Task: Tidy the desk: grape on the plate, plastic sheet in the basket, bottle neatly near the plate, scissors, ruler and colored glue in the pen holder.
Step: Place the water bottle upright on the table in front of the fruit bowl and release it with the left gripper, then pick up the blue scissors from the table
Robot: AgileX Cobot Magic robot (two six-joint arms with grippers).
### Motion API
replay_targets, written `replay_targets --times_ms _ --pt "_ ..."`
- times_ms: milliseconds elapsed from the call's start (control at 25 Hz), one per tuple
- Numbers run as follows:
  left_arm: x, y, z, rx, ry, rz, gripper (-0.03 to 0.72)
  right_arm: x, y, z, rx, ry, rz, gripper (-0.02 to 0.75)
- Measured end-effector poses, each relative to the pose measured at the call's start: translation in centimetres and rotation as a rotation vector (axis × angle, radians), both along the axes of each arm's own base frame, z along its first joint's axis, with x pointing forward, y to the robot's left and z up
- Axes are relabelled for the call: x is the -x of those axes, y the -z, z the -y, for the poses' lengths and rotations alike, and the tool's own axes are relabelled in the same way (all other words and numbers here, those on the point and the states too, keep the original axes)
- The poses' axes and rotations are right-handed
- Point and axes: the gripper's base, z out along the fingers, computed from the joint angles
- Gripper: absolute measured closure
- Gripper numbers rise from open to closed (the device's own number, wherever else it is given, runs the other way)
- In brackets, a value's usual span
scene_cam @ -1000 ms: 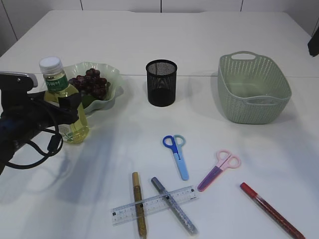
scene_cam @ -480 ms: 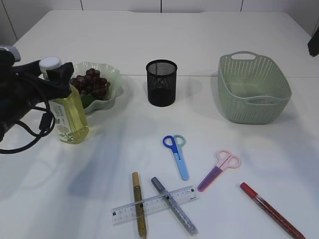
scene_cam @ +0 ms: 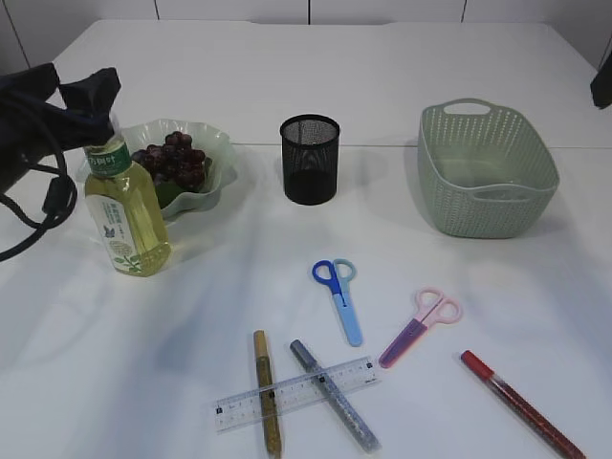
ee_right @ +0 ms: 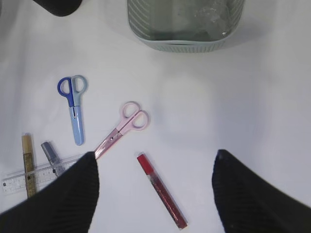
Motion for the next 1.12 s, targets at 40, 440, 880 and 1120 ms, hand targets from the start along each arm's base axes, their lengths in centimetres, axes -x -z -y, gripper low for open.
replay_targets --times_ms 40,440,880,1120 --pt "0.1 -0.3 0.0 -0.002 0.000 -0.009 0.146 0.0 0.0 0.0 0.000 0.000 0.000 0.174" --pt "3.1 -5.3 -0.7 -0.028 0.012 -0.077 0.148 0.0 0.0 0.0 0.000 0.000 0.000 0.174" --pt "9.9 -10.1 -2.4 -0.058 0.009 -0.330 0.148 0.0 -0.2 -0.8 -0.094 -0.013 -0.002 0.174" --pt "13.4 -13.7 -2.8 0.005 0.044 -0.492 0.183 0.1 -0.4 -1.5 -0.177 -0.022 -0.004 0.174"
